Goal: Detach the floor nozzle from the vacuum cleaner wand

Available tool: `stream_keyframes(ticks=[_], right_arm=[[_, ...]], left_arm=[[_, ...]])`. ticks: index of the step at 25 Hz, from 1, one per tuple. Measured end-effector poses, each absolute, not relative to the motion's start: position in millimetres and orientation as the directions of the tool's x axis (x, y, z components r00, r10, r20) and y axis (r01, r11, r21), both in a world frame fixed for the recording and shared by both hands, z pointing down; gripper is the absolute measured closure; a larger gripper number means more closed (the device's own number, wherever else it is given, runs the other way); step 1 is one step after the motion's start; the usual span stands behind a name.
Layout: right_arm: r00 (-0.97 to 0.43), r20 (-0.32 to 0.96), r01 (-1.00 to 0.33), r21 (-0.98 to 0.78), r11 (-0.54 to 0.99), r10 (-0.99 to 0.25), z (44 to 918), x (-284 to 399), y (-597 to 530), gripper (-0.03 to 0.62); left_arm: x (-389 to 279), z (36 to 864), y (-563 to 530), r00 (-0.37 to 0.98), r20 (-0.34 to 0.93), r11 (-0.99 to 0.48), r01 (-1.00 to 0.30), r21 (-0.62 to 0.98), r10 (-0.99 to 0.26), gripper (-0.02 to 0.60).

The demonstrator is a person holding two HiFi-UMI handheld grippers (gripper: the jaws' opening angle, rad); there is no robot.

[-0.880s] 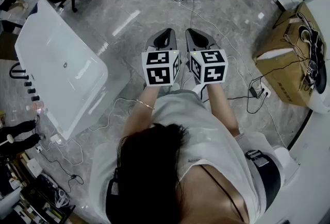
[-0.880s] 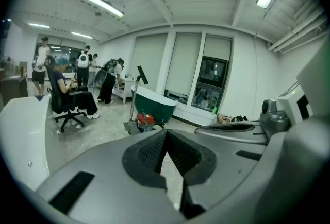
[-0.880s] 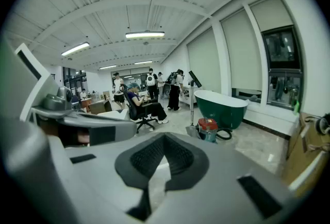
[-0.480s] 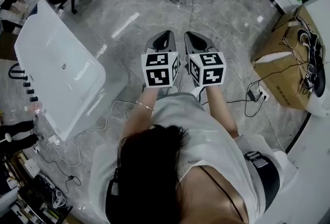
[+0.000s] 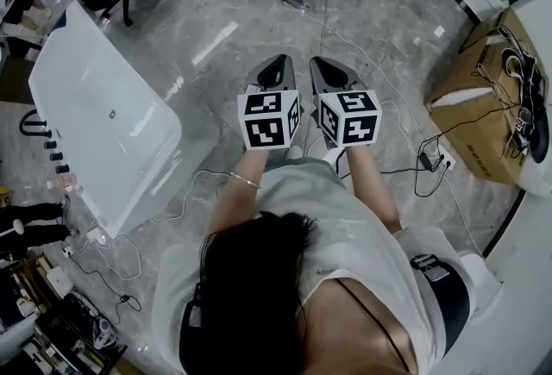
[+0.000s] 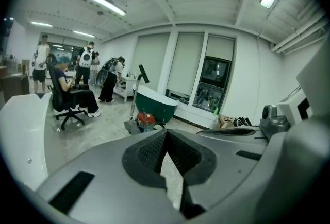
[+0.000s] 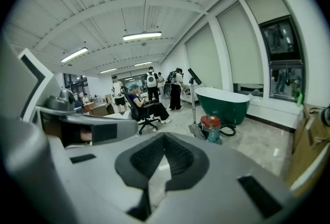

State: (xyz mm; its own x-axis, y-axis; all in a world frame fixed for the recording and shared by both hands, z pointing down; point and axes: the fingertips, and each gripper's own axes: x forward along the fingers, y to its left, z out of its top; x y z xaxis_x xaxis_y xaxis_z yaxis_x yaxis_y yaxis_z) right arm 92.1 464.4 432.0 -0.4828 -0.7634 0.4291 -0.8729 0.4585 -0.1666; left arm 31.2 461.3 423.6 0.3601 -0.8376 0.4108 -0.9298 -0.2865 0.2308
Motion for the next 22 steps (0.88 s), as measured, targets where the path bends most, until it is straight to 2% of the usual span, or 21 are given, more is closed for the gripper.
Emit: stream_keyframes(ticks=[22], right_arm=[[-0.444, 0.445, -0.891, -0.127, 0.436, -0.778, 438, 96, 422, 0.579]], left_arm=[[33, 430, 418, 0.376, 0.404, -0.306, -0.924, 0.229, -0.834, 0.578]])
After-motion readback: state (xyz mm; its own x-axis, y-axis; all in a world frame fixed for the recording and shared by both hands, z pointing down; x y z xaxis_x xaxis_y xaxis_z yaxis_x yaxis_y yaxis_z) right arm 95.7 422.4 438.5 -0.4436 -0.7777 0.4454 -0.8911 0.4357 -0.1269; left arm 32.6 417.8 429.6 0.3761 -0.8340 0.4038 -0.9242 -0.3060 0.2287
